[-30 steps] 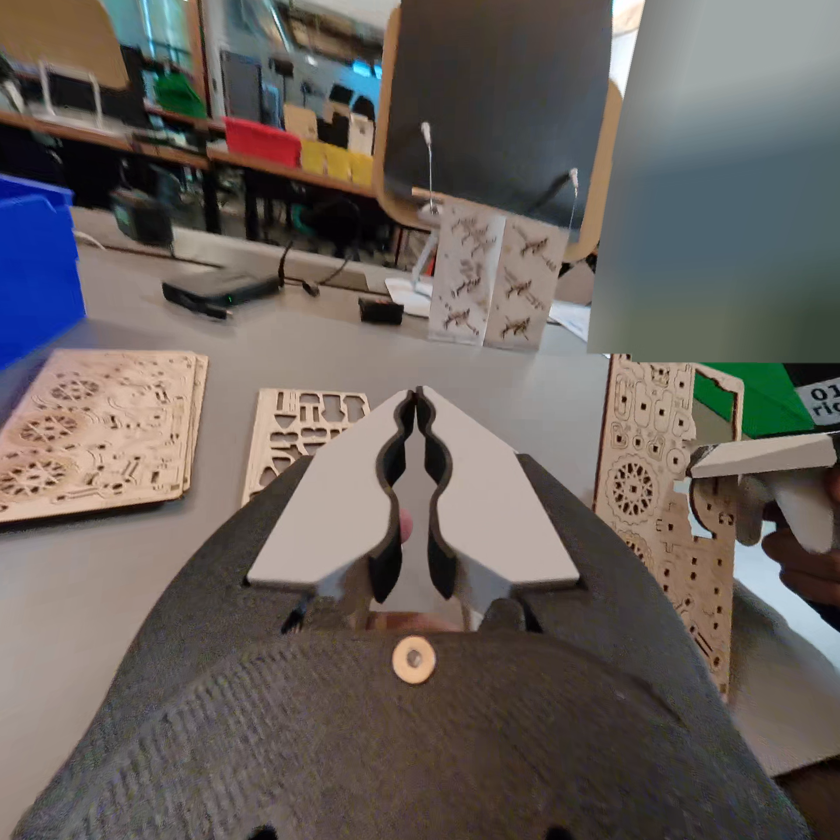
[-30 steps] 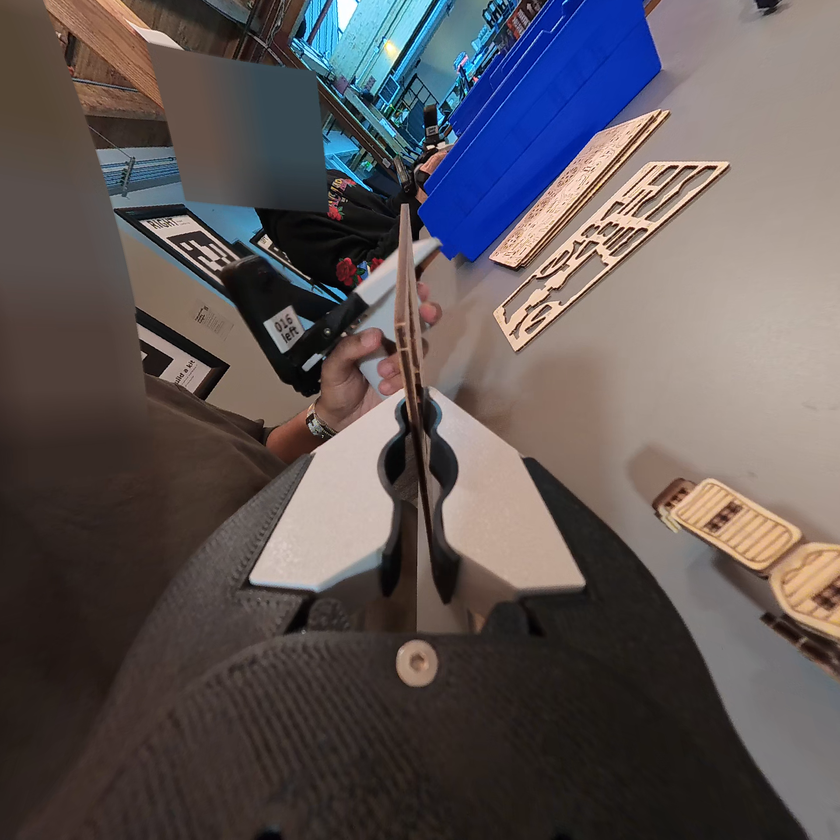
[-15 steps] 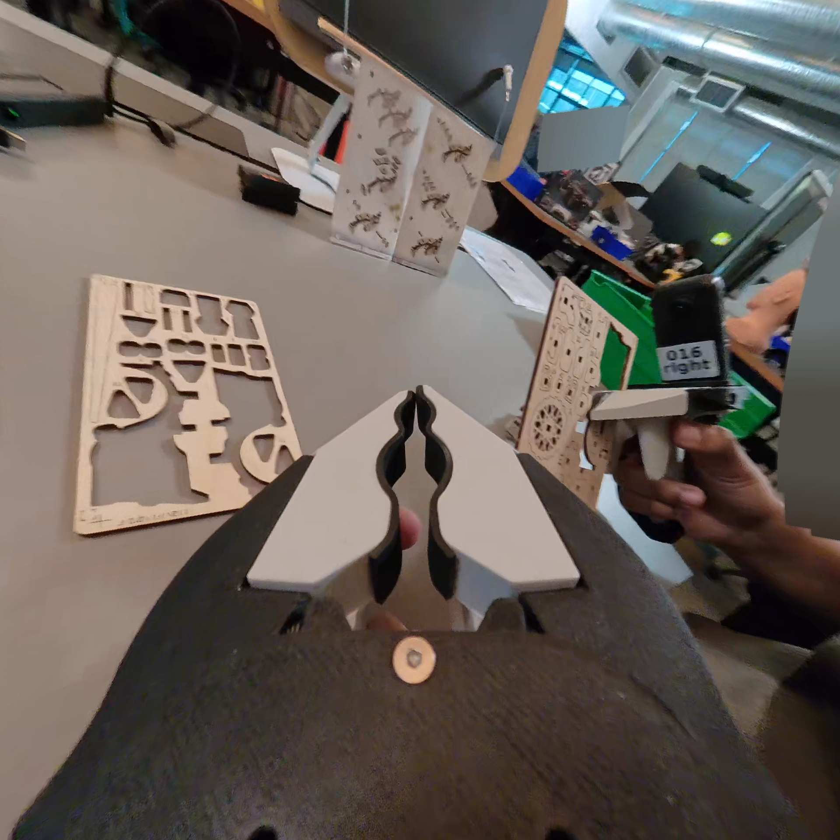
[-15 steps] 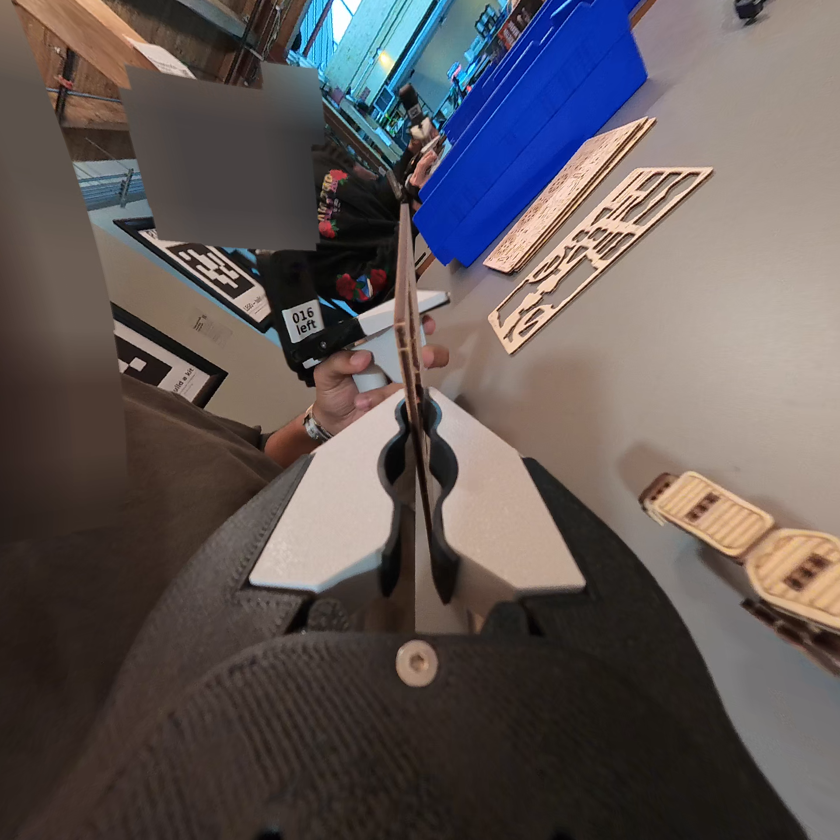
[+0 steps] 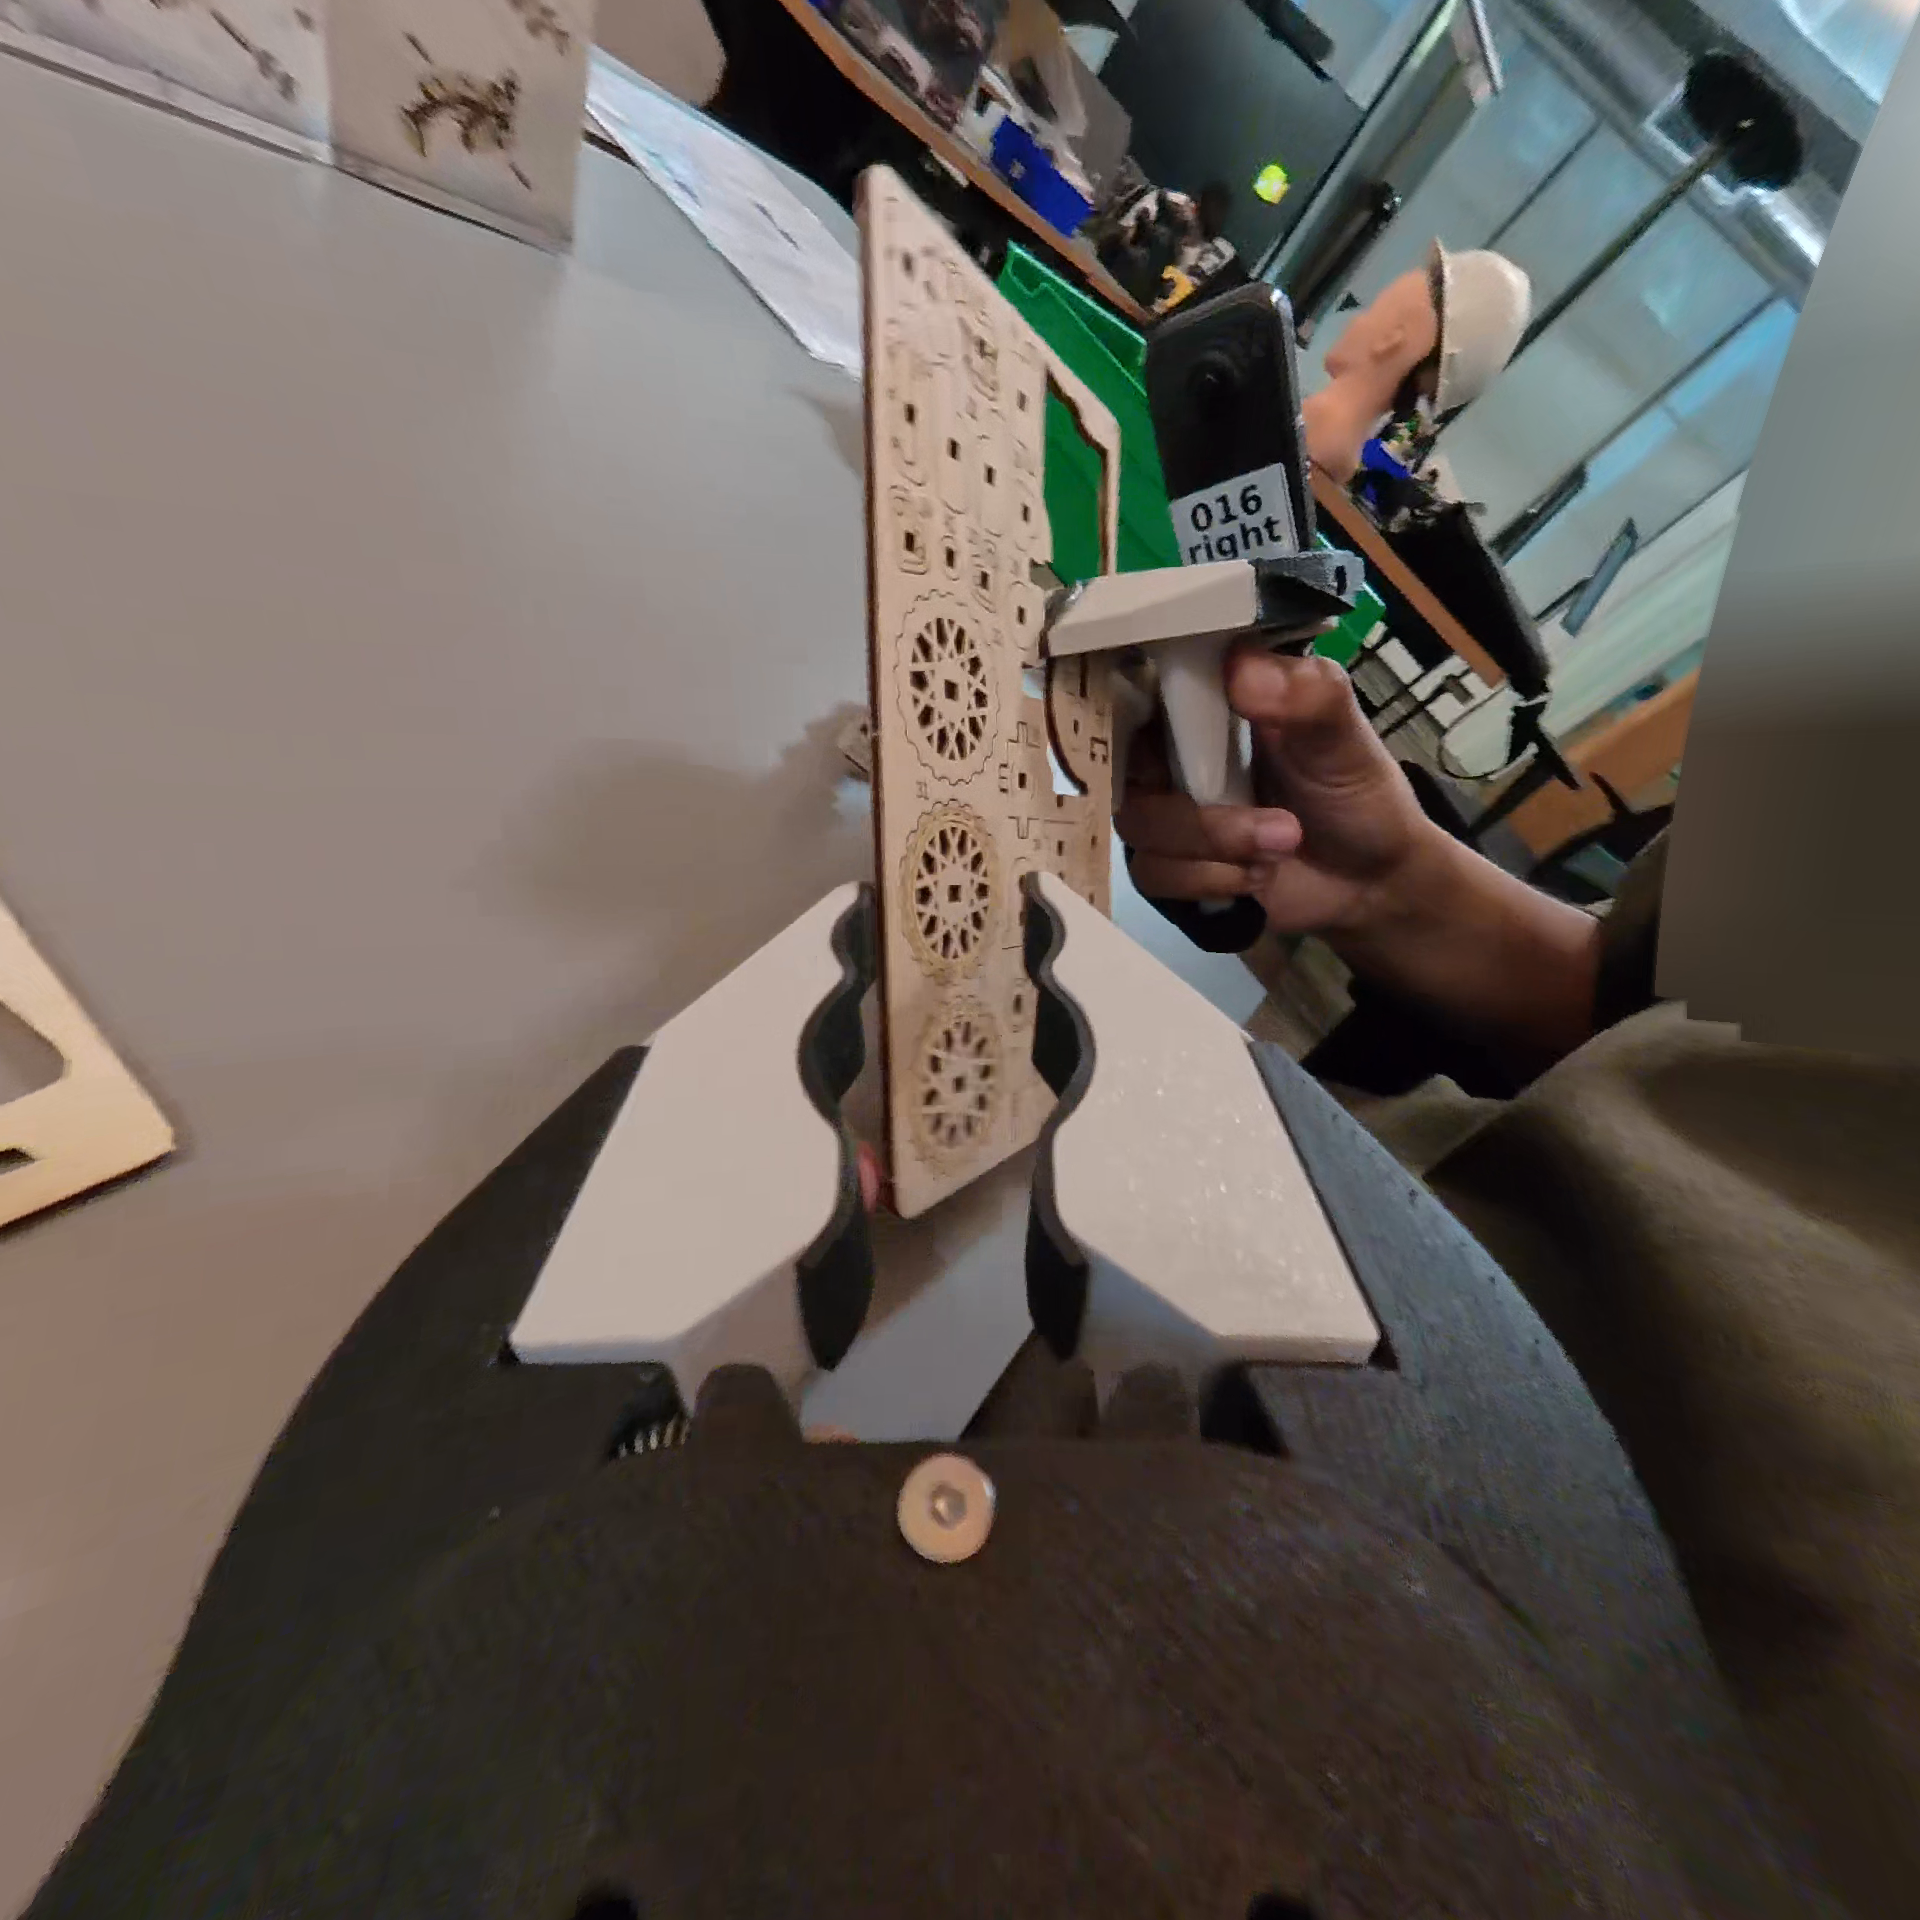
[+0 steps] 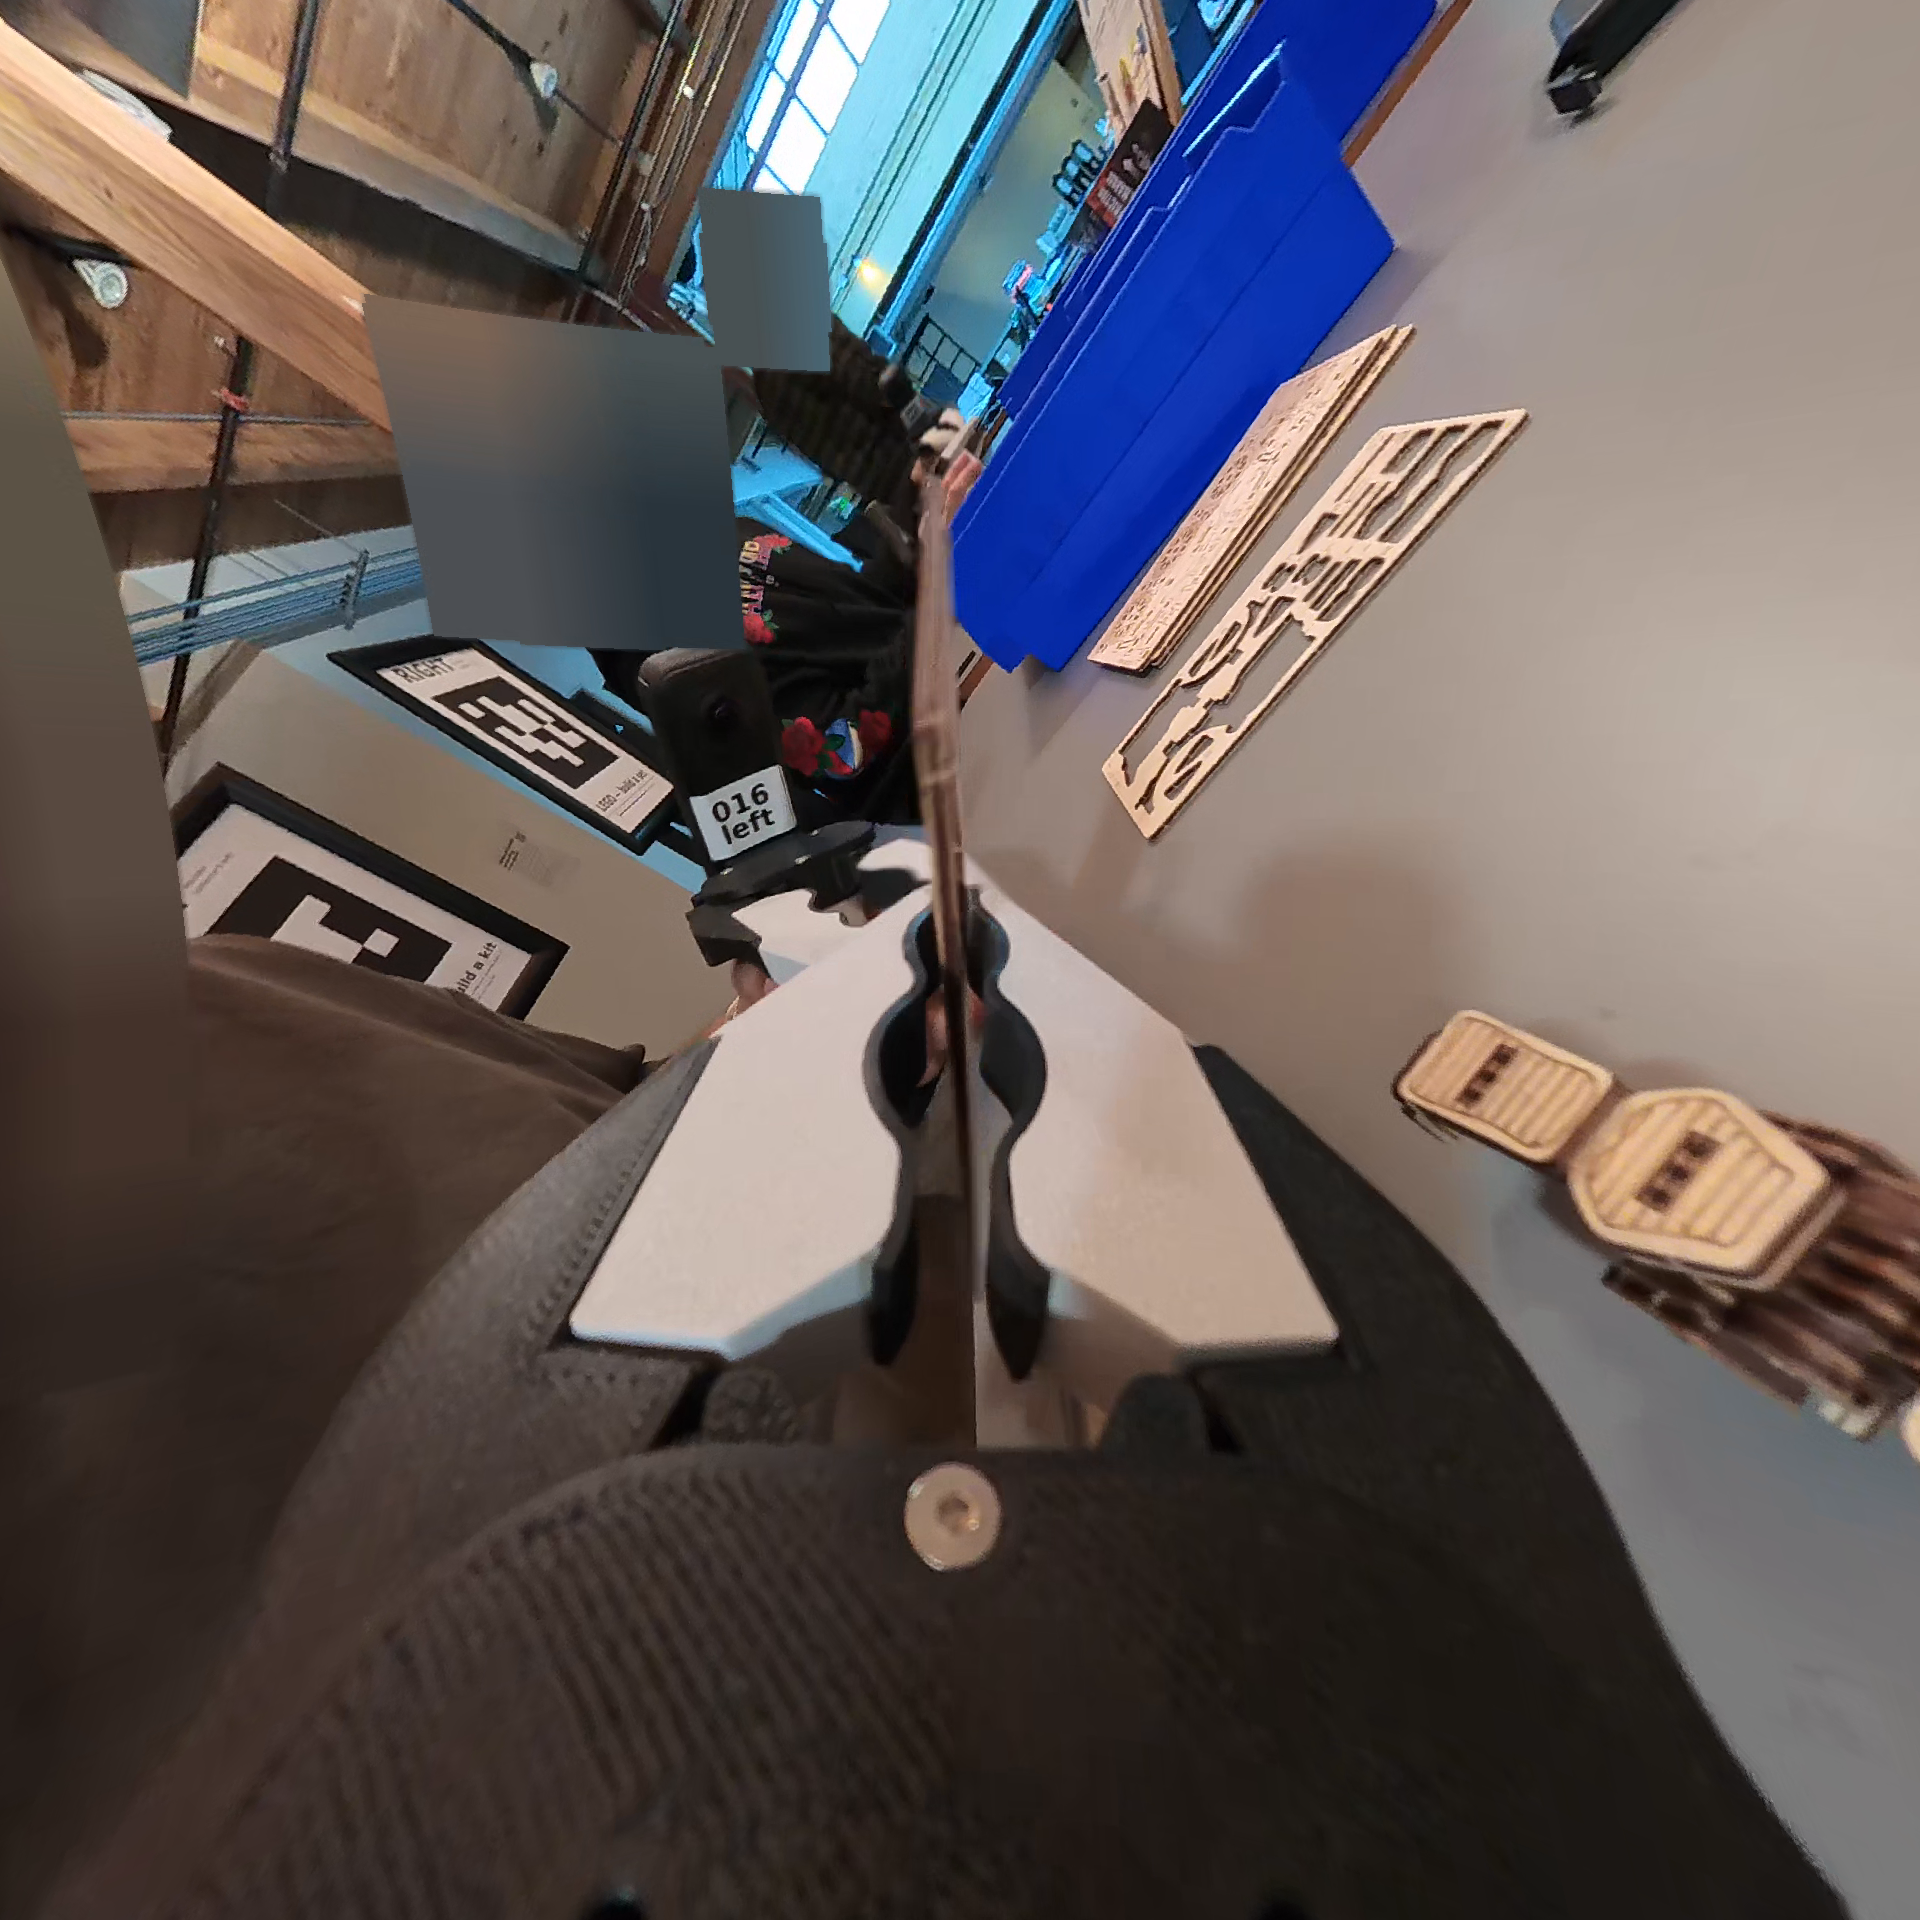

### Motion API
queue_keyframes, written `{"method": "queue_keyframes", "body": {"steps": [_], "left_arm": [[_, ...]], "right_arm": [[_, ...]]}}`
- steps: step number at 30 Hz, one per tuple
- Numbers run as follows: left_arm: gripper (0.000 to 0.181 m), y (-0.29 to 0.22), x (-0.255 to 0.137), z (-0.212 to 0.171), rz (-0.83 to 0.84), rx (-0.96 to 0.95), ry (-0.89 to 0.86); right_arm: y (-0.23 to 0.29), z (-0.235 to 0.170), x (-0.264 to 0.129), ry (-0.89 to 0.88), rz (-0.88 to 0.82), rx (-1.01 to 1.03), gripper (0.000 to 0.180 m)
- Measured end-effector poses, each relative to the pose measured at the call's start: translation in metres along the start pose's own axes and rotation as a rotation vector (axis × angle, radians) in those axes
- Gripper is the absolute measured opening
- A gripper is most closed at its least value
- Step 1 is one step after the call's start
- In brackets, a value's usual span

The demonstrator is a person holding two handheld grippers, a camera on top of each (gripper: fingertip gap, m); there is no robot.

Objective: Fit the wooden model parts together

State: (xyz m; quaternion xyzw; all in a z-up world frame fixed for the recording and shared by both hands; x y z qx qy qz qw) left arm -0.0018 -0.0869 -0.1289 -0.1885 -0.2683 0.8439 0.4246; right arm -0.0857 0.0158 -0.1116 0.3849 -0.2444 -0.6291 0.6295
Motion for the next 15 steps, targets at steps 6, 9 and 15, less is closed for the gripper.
{"method": "queue_keyframes", "body": {"steps": [6, 9, 15], "left_arm": [[0.003, -0.0042, 0.0, 0.0015, -0.144, -0.144, -0.03], [0.0, -0.0061, -0.001, 0.0042, -0.226, -0.235, -0.054], [0.0, -0.0073, -0.0012, 0.0056, -0.226, -0.229, -0.066]], "right_arm": [[-0.0006, 0.0018, -0.0025, -0.028, 0.001, 0.027, 0.005], [-0.0004, 0.0021, -0.0025, -0.035, -0.009, 0.02, 0.007], [0.0005, 0.0027, -0.0027, -0.041, -0.014, 0.005, 0.01]]}}
Point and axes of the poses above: each gripper's, where its closed fingertips meet, x out along the fingers, z out of its top, y = z × x across the jaws, the point moved 5 cm from there along -x, back along the fingers, and after that the axes turned 13 degrees about -z, right-handed, at the moved point
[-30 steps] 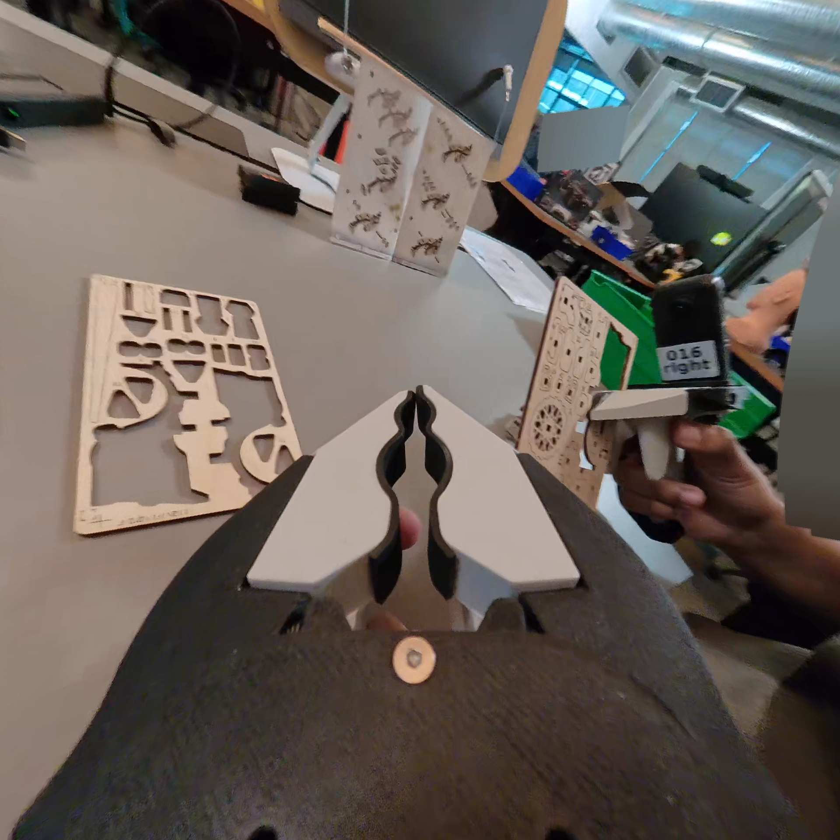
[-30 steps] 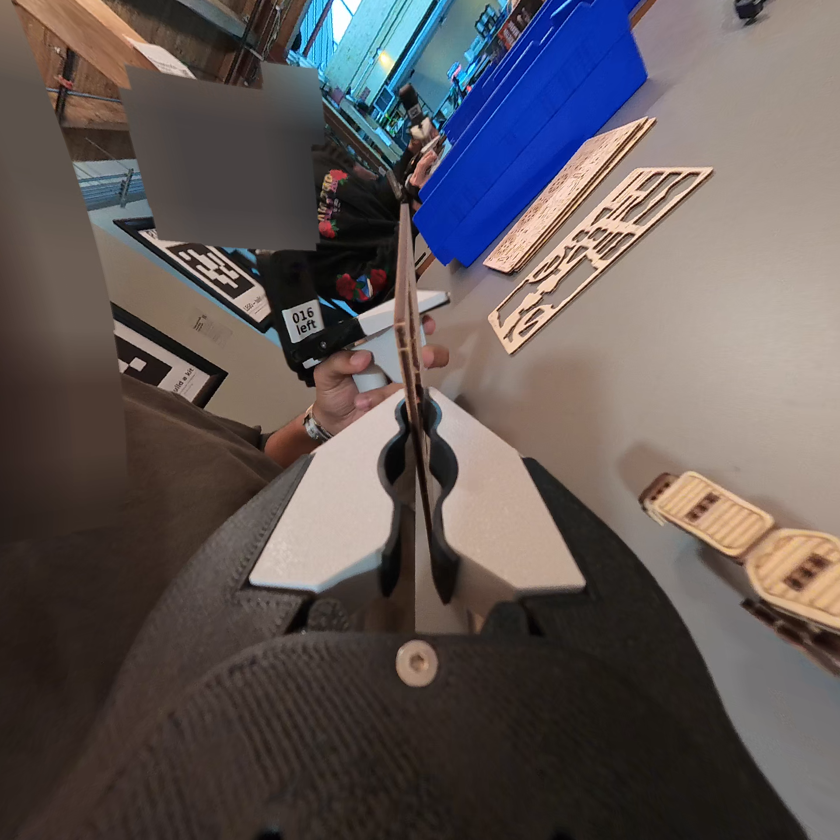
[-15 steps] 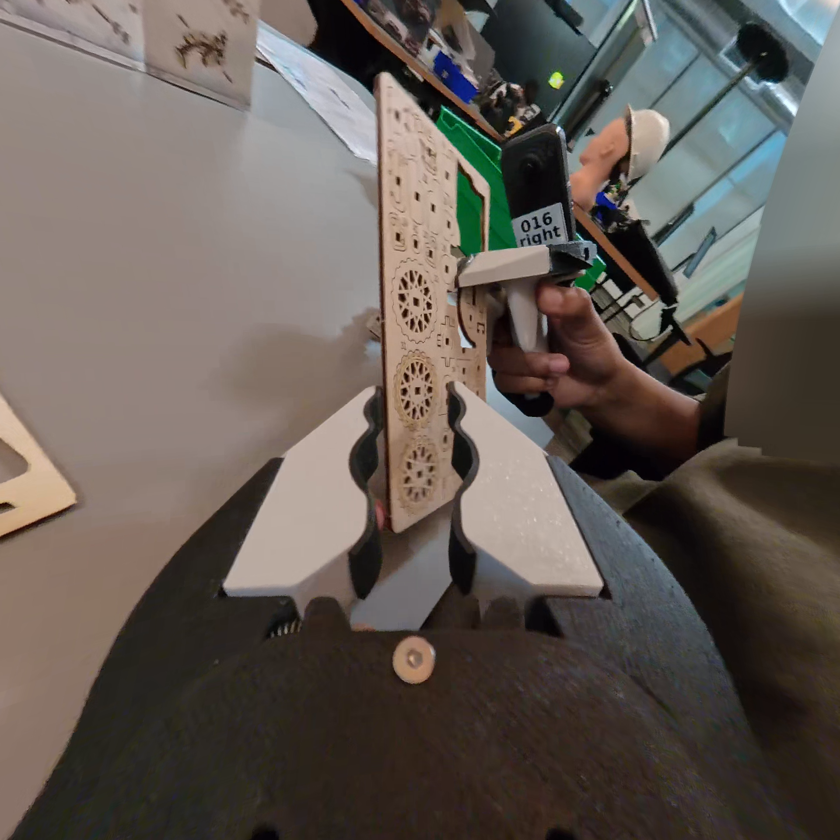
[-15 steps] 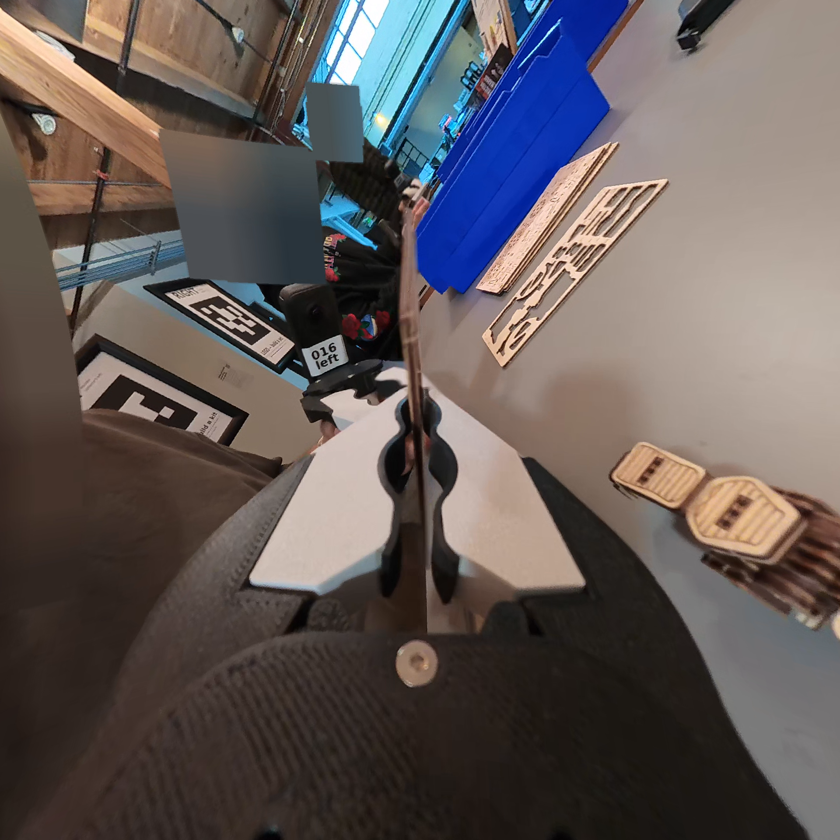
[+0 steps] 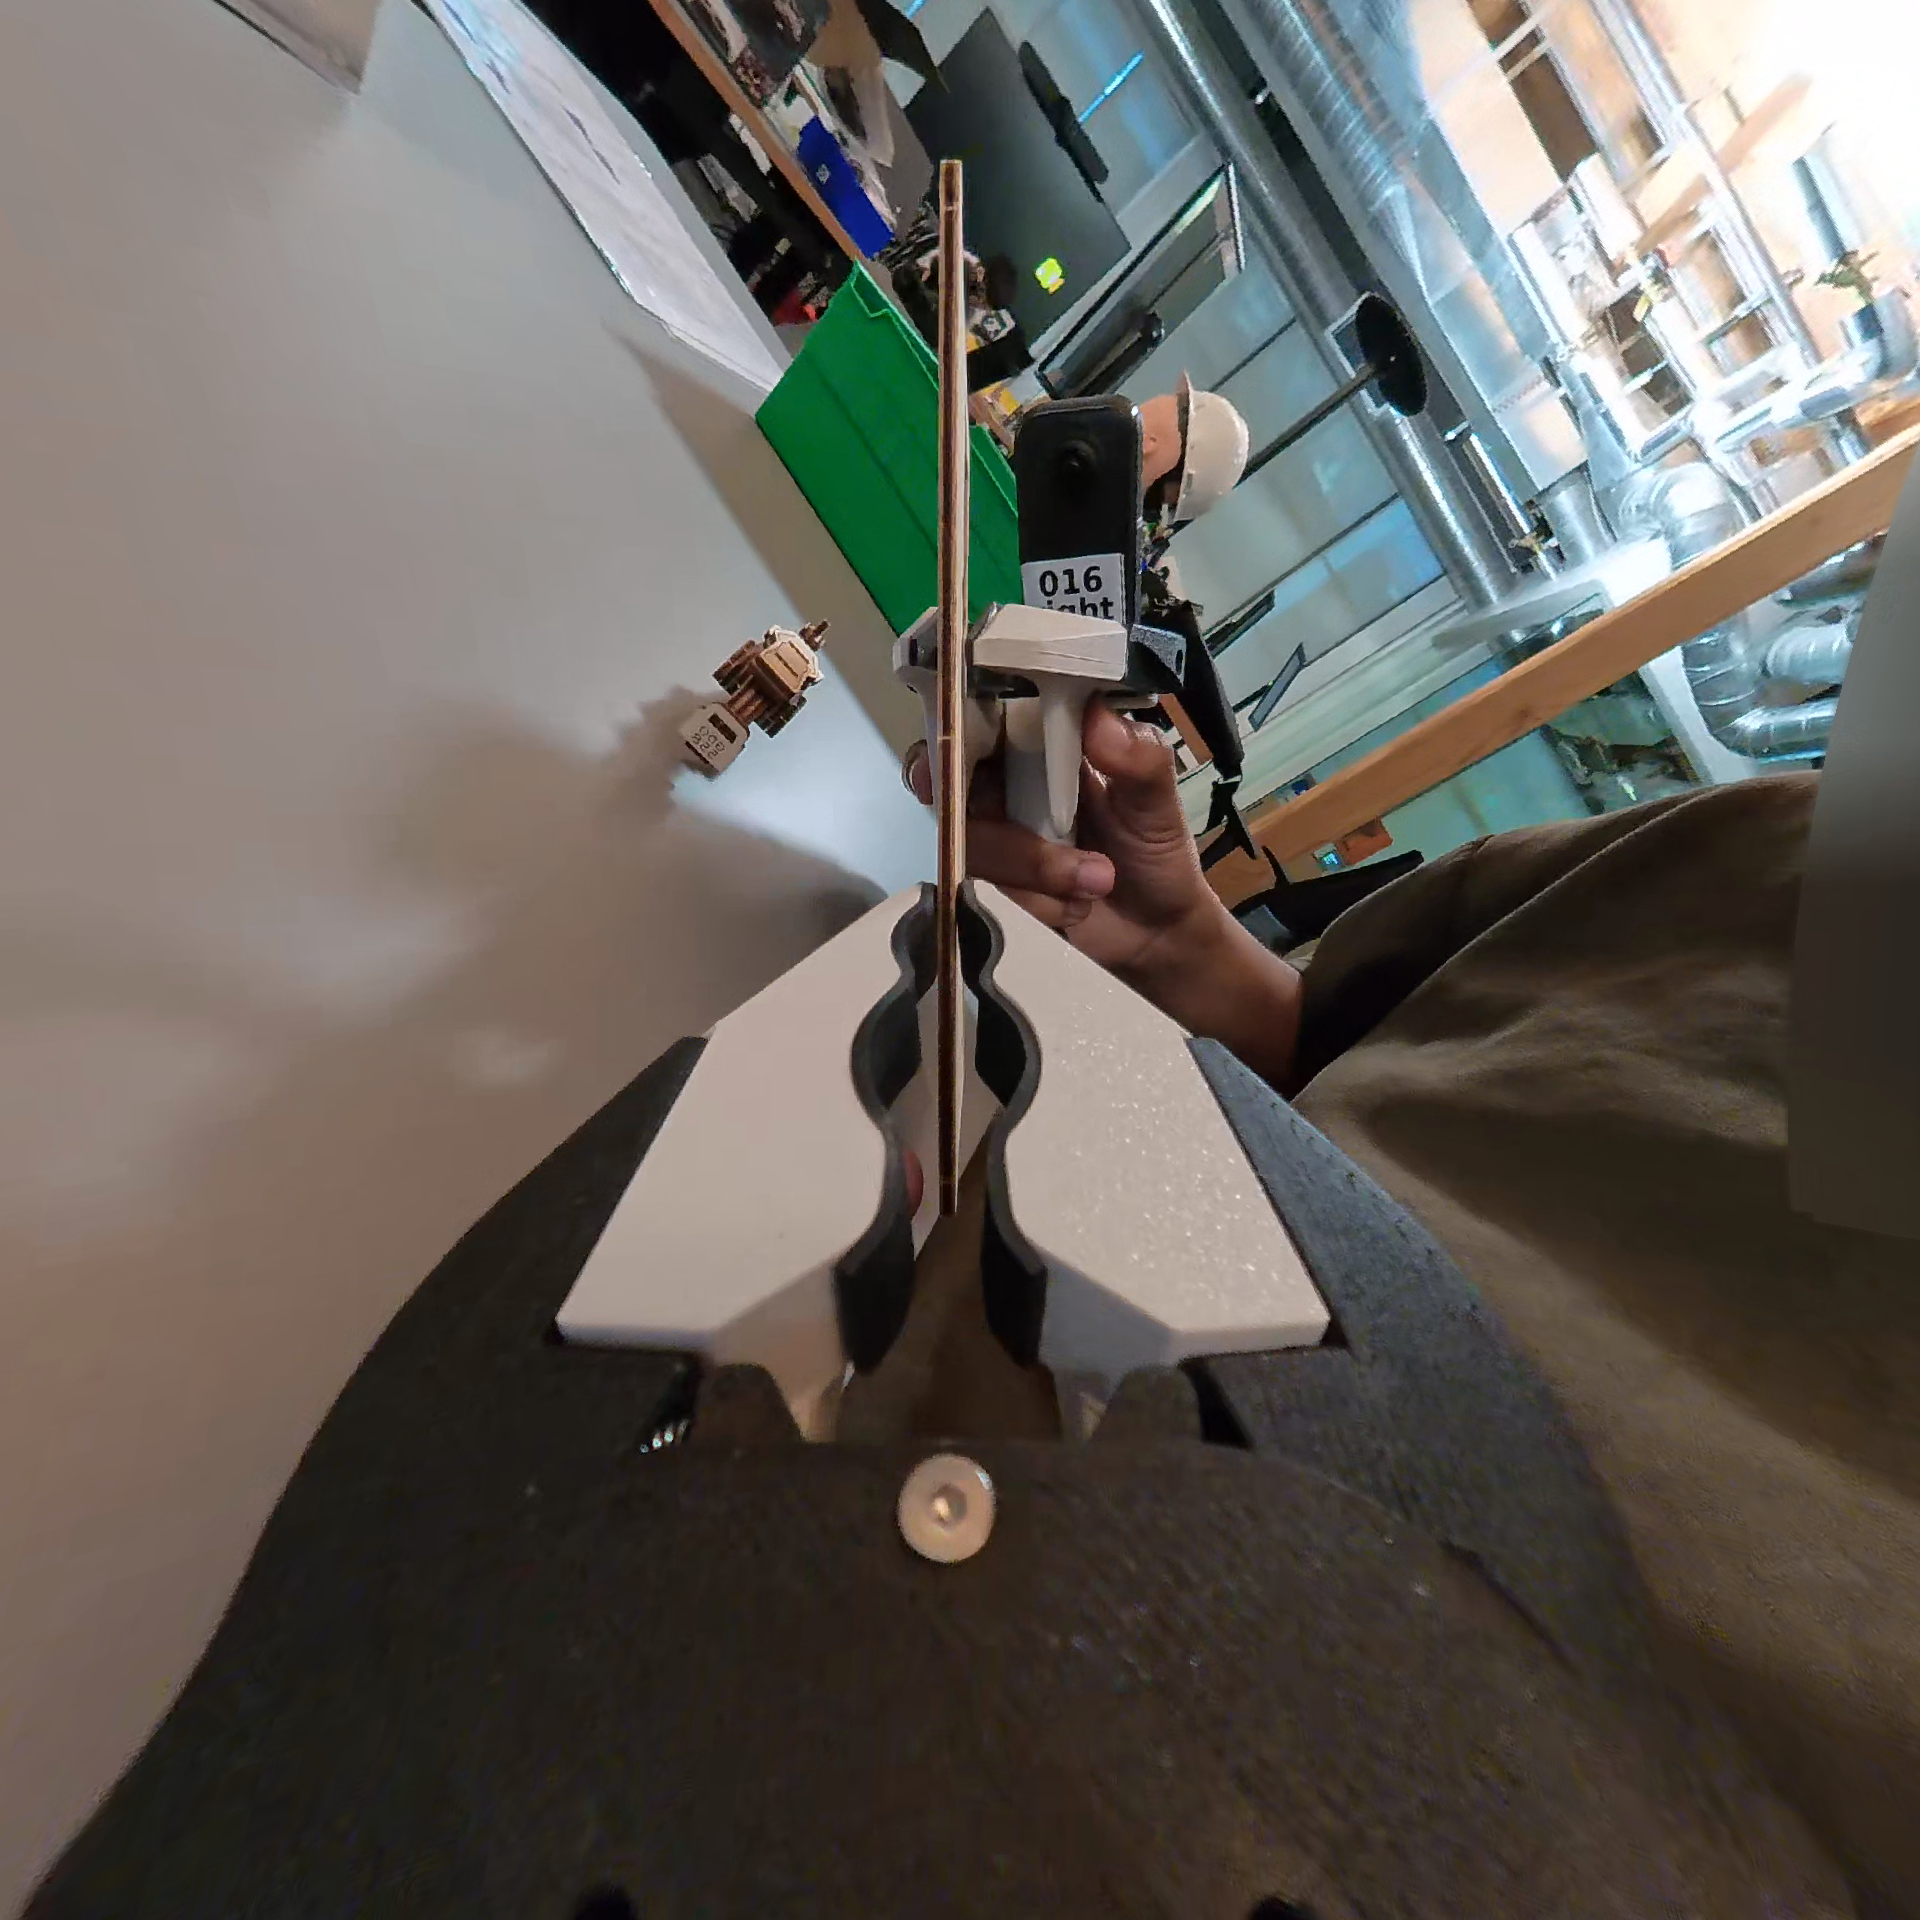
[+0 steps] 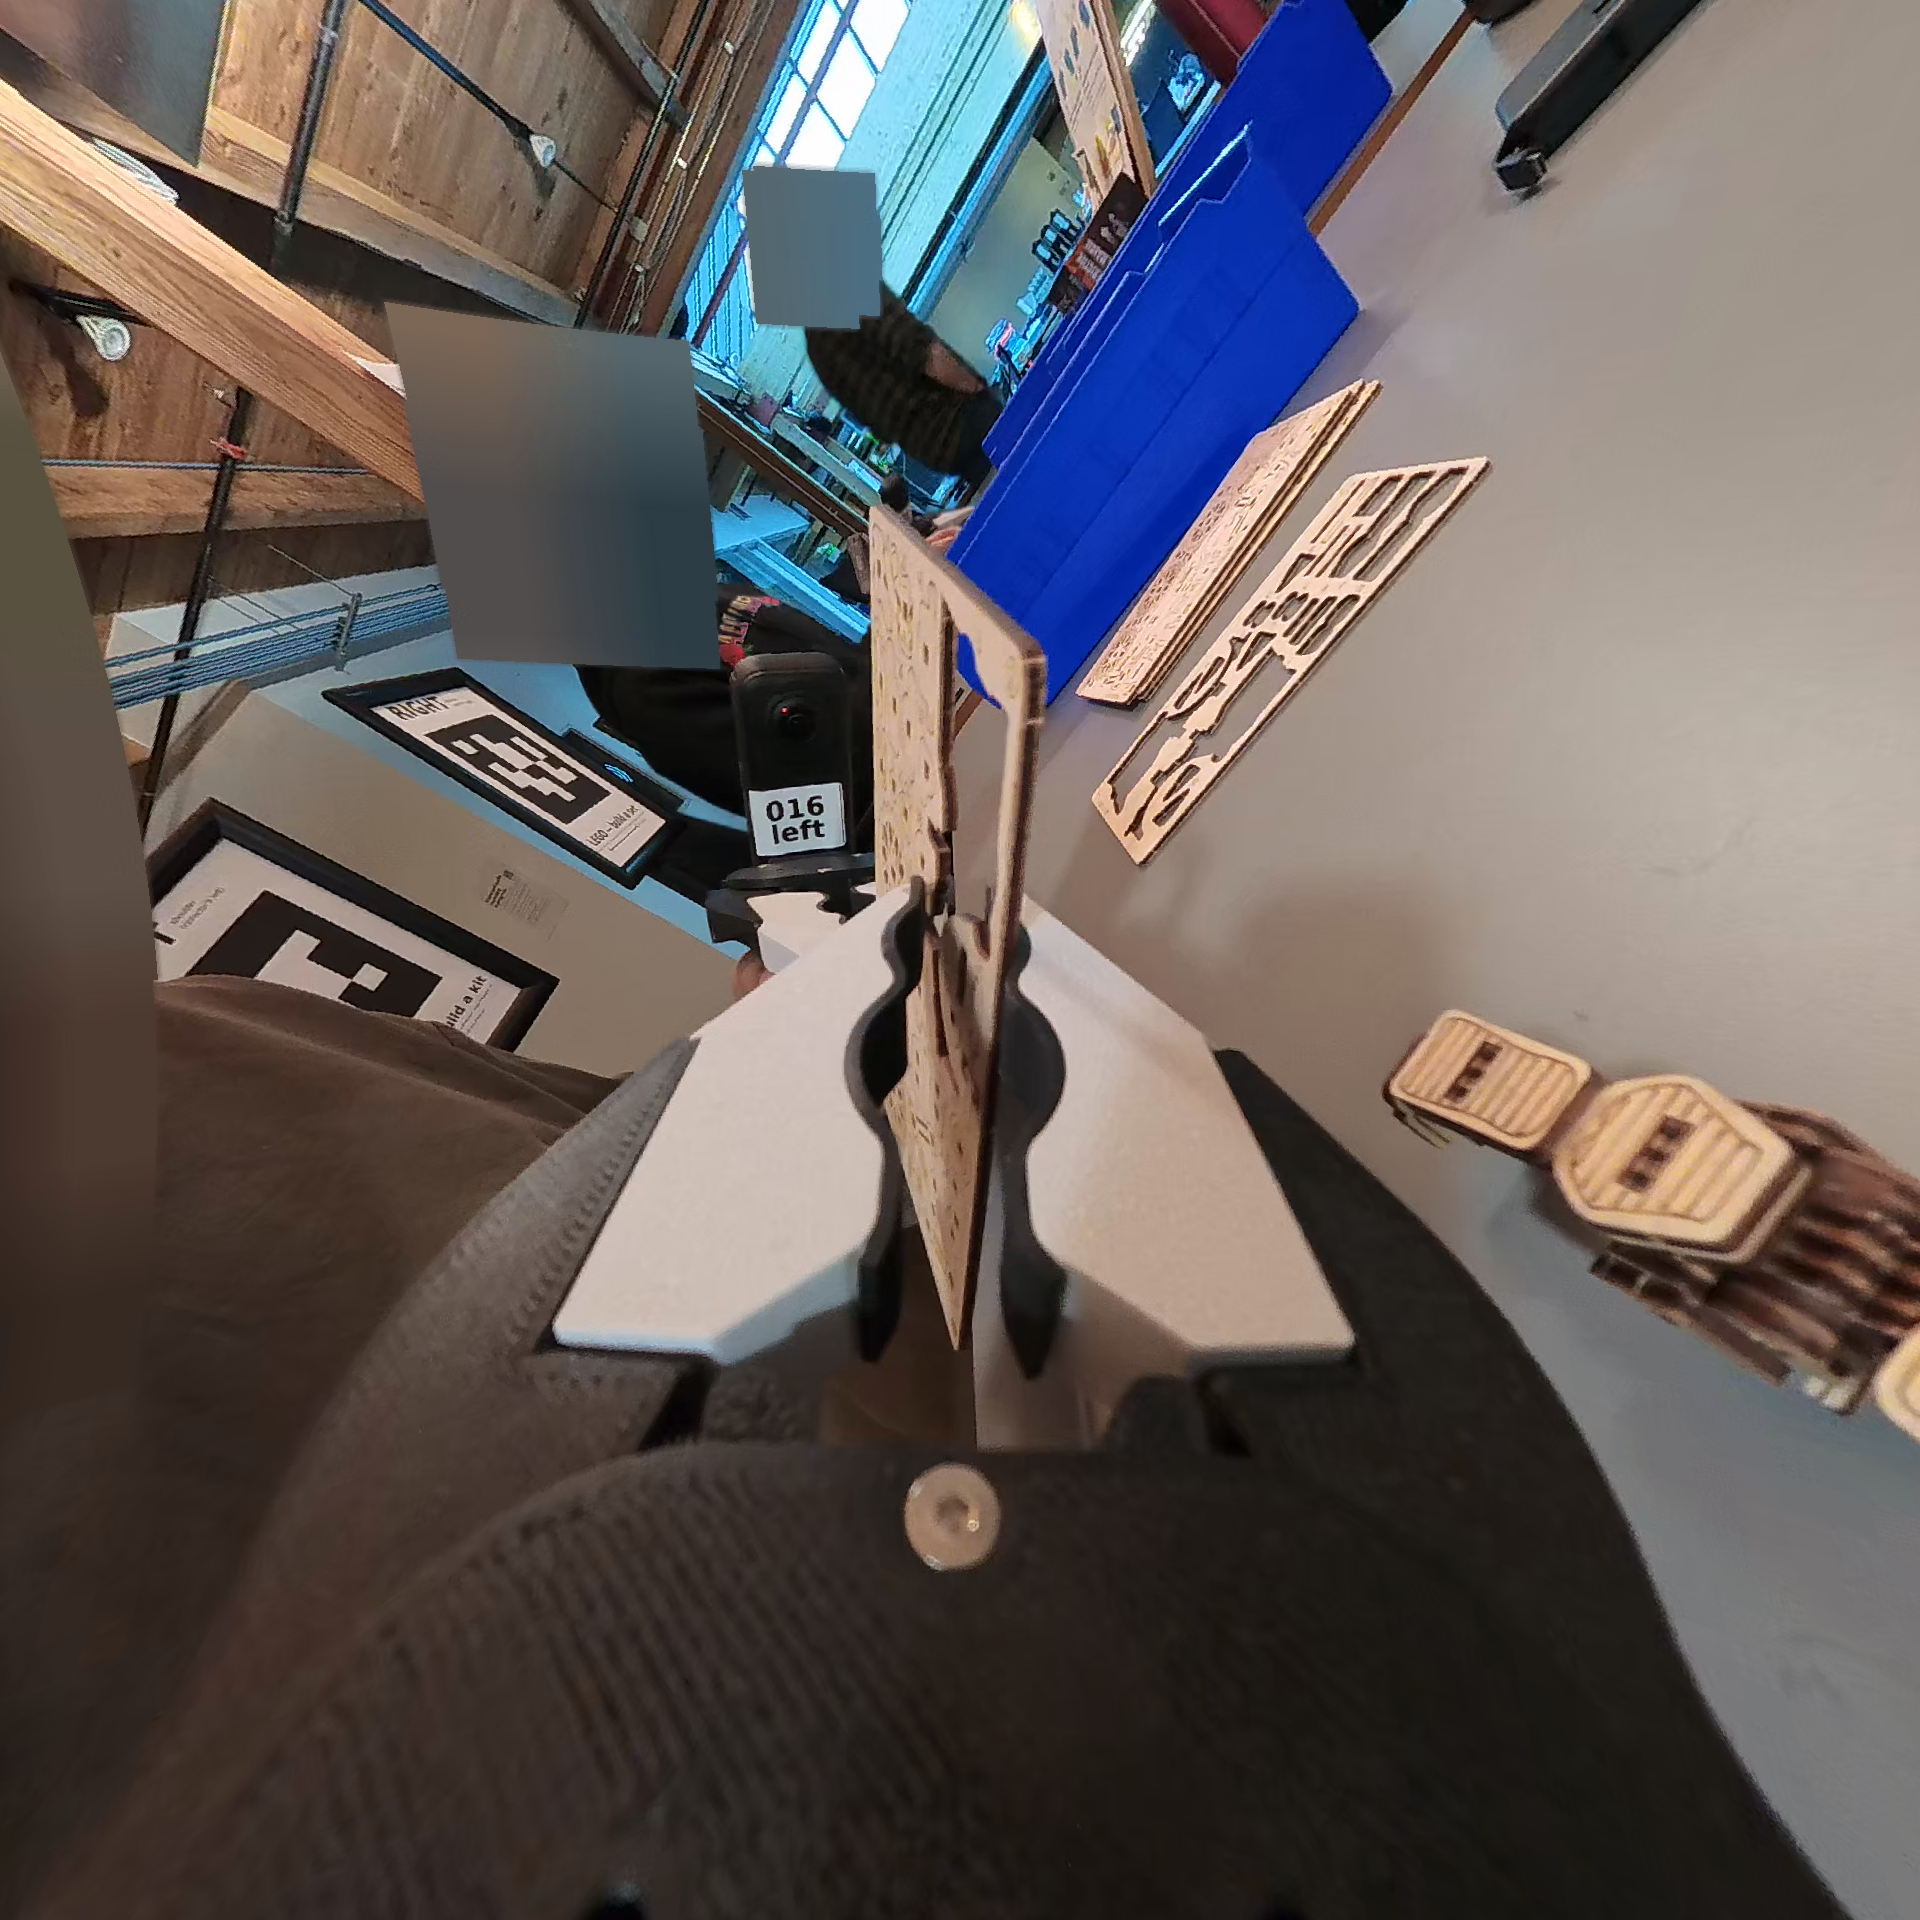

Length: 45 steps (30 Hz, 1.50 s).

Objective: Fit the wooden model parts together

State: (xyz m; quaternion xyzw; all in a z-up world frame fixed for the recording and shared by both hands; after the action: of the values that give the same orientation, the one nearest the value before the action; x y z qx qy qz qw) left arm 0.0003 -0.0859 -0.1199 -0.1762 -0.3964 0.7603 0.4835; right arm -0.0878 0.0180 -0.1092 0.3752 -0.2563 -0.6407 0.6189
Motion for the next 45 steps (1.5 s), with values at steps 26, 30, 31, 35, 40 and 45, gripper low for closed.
{"method": "queue_keyframes", "body": {"steps": [26, 30, 31, 35, 40, 45], "left_arm": [[0.0, -0.005, -0.003, 0.007, -0.06, -0.01, -0.053], [0.0, -0.005, -0.004, 0.008, -0.064, -0.014, -0.062], [0.0, -0.005, -0.004, 0.008, -0.064, -0.016, -0.064], [0.0, -0.005, -0.005, 0.009, -0.067, -0.018, -0.072], [0.0, -0.006, -0.005, 0.011, -0.075, -0.019, -0.085], [0.0, -0.006, -0.007, 0.012, -0.075, -0.023, -0.098]], "right_arm": [[0.002, 0.002, -0.001, -0.013, 0.033, 0.004, 0.014], [0.003, 0.001, -0.001, -0.009, 0.036, 0.0, 0.014], [0.004, 0.001, -0.001, -0.008, 0.036, -0.001, 0.014], [0.004, 0.0, 0.0, -0.003, 0.035, -0.005, 0.015], [0.006, -0.002, 0.002, 0.011, 0.035, -0.016, 0.016], [0.008, -0.005, 0.004, 0.026, 0.038, -0.033, 0.016]]}}
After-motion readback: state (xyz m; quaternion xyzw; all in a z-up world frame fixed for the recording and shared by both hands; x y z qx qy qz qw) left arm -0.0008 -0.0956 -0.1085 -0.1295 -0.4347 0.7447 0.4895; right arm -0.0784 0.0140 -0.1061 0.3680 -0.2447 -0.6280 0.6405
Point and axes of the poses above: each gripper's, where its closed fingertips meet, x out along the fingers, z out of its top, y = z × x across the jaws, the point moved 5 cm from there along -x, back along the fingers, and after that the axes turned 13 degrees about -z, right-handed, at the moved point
